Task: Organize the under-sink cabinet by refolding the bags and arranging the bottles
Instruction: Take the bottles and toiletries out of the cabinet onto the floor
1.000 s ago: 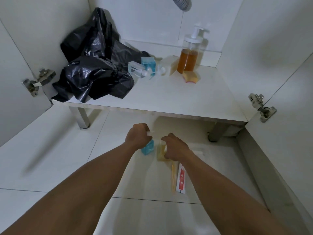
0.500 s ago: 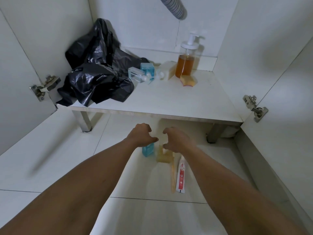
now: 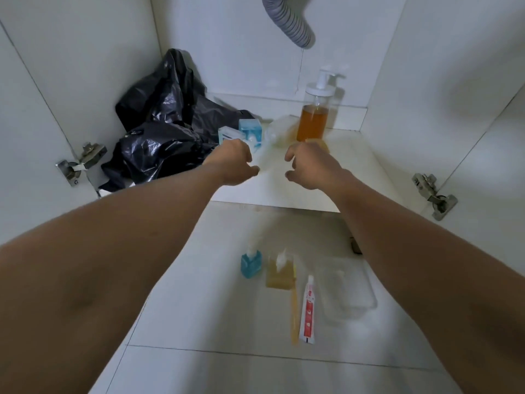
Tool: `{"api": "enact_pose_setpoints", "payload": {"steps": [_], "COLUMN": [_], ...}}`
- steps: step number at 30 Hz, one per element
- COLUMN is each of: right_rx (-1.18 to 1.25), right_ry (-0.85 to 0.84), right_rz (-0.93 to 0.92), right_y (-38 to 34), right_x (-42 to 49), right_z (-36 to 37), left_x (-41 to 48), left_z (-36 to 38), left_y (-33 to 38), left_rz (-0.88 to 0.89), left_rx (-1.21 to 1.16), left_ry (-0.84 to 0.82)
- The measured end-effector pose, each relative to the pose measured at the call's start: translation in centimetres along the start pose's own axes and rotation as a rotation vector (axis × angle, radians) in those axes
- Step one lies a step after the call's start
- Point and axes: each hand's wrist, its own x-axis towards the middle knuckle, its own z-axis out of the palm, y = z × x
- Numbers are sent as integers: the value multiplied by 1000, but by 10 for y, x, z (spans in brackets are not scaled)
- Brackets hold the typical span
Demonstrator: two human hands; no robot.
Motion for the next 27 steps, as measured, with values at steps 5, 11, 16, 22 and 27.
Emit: {"api": "enact_pose_setpoints", "payload": {"steps": [5, 11, 16, 22, 27], "right_rx": [-64, -38, -90, -217, -131], "right_ry": [58, 55, 131, 147, 84], "right_rz": [-54, -6, 147, 311, 412], "right_y": [-15, 0, 42, 86, 106], "right_x": [42, 98, 128, 150, 169], "right_z": [4, 50, 74, 79, 78], "left_x": [35, 89, 127, 167, 192], "left_z": [-7, 37, 63, 84, 99], "left_y": [-7, -28, -43, -25, 0], "left_rz": [42, -20, -38, 70, 37], "left_rx": [153, 144, 160, 301, 326], "left_ry": [2, 46, 171, 276, 218]}}
